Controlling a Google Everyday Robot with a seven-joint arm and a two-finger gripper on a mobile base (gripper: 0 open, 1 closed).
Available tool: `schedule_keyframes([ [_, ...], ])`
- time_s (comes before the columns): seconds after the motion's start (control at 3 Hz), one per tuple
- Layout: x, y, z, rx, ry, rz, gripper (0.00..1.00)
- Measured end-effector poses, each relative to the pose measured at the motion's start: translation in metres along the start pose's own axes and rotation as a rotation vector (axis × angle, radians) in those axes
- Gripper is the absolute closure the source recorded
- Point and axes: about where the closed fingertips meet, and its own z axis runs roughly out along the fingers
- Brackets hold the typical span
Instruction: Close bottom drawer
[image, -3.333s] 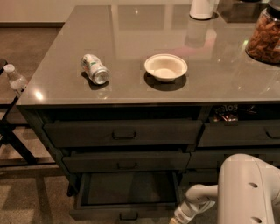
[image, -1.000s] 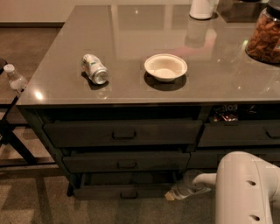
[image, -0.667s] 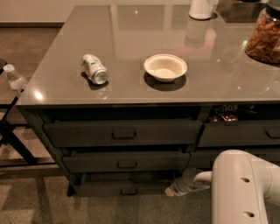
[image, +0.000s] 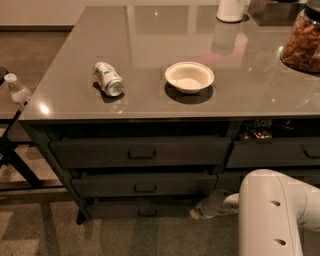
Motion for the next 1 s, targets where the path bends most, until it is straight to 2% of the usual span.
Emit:
schedule_keyframes([
  [0.33,-0.002,0.000,0.002,-0.001,-0.005,0.009,1.00],
  [0.67,-0.022,-0.005,0.001,0.014,-0.043,0.013,1.00],
  [1.0,-0.022,-0.005,0.001,0.014,-0.043,0.013,1.00],
])
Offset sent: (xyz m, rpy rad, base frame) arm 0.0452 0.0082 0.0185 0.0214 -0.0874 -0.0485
